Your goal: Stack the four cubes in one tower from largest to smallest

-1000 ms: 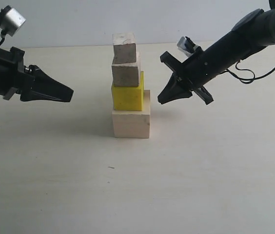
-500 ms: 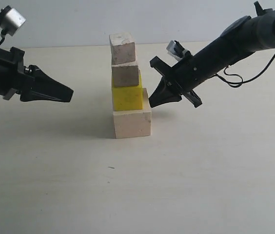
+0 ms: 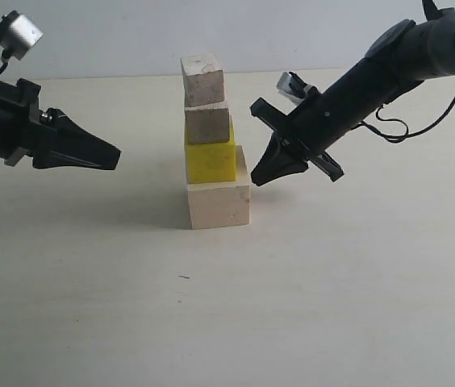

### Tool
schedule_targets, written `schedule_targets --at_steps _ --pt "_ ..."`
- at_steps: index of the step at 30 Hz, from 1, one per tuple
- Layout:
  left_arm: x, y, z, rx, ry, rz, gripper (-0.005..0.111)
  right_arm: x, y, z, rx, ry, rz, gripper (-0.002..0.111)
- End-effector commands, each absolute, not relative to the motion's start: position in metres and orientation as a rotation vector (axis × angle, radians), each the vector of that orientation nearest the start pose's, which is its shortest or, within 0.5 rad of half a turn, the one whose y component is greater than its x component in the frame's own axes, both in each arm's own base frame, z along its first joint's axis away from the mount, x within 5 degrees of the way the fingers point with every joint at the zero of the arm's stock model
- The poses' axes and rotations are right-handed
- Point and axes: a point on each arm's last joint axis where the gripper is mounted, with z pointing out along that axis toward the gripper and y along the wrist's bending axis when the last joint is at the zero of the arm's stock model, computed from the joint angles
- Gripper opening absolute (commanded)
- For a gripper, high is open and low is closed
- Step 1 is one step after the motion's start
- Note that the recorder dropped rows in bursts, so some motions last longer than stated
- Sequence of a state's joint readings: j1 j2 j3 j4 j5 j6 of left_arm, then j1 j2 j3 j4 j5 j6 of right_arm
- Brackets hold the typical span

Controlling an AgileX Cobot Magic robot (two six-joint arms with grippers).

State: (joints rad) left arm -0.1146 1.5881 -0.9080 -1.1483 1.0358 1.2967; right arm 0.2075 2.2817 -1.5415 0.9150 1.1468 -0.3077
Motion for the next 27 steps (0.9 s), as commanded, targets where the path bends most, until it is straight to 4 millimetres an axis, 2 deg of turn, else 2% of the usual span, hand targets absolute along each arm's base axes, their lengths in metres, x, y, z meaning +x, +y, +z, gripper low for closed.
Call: schedule_targets --at_steps 1,21,25,27 --pt "0.2735 -0.1036 0.2314 0.887 2.259 -1.078 0.0 0.3979 0.1614 0.1201 -0.072 3.058 1.284 0.0" --pt "0.2737 -0.1035 0.2314 0.886 2.26 -1.075 0.0 0.3977 0.1674 0.1204 -0.048 3.048 1.289 0.0" --pt "0.2748 -0.1031 0.231 0.878 2.261 -1.06 0.0 0.3976 0.1624 0.1193 -0.076 3.071 1.228 0.0" --pt "0.2761 -0.1025 0.2306 0.869 2.263 -1.042 0.0 0.3988 0.1591 0.1262 -0.083 3.054 1.211 0.0"
